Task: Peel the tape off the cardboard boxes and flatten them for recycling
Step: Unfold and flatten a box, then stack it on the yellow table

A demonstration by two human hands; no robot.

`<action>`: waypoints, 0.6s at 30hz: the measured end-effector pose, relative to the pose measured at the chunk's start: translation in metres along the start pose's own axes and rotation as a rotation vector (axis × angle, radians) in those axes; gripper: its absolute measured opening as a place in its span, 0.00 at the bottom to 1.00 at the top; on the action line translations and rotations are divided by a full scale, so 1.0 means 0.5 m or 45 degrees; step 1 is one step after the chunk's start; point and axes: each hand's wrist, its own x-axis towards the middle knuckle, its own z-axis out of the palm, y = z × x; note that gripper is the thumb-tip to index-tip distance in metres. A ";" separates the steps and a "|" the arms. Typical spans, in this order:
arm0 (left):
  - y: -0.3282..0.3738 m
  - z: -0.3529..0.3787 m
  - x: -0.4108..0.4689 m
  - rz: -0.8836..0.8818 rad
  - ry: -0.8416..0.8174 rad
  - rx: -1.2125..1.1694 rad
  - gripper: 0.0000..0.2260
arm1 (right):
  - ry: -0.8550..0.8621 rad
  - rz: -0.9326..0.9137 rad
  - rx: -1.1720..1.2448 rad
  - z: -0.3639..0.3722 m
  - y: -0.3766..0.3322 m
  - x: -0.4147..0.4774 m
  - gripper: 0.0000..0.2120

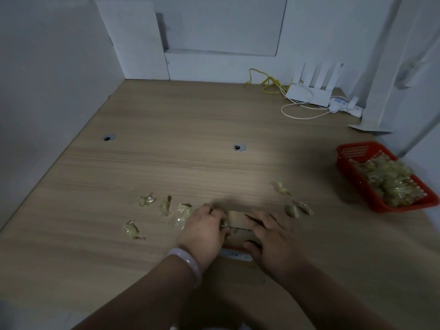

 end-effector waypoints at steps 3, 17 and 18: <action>-0.002 -0.011 0.009 0.016 -0.039 -0.015 0.05 | -0.032 0.004 -0.039 0.000 0.000 0.000 0.30; -0.059 -0.047 -0.026 0.271 0.135 0.096 0.07 | 0.049 0.109 -0.056 0.000 -0.016 0.003 0.28; -0.055 -0.044 -0.027 0.267 0.079 0.062 0.10 | 0.060 0.111 -0.059 -0.003 -0.017 0.003 0.28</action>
